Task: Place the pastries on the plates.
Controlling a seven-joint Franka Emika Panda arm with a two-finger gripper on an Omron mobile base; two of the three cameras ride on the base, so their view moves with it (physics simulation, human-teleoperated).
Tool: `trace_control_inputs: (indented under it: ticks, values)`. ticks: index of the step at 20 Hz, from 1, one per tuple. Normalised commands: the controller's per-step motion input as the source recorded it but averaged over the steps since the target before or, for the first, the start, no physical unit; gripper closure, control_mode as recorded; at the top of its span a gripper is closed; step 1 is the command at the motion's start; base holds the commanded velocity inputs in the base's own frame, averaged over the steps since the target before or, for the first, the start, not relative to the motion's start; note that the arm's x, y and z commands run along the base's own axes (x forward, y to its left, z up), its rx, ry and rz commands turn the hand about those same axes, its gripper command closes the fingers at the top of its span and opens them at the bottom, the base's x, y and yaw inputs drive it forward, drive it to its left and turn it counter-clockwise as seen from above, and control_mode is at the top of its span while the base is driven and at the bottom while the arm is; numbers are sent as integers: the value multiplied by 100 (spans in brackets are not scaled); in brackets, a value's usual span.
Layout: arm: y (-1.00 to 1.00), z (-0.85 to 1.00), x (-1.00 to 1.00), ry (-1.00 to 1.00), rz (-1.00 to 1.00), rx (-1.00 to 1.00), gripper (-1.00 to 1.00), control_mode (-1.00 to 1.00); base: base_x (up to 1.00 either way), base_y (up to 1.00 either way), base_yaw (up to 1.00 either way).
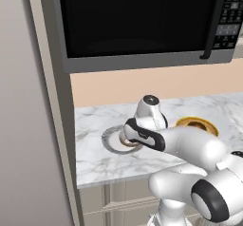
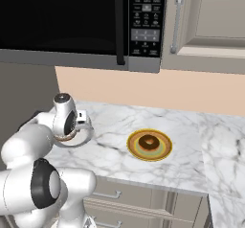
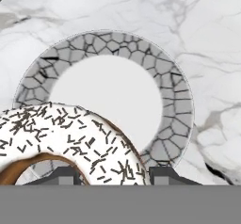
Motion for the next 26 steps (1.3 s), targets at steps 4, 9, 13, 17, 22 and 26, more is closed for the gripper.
trace_control_inputs:
  ticks: [4, 9, 13, 17, 22, 26]
  values:
    - [7, -24, 0, 1, 2, -2, 100, -100, 0, 0, 0]
    - [0, -19, 18, 0, 0, 0, 100, -100, 0, 0, 0]
    - [0, -19, 27, 0, 0, 0, 100, -100, 0, 0, 0]
    - [0, -21, 19, 0, 0, 0, 100, -100, 0, 0, 0]
    - [0, -22, 15, 0, 0, 0, 100, -100, 0, 0, 0]
    - [0, -20, 16, 0, 0, 0, 100, -100, 0, 0, 0]
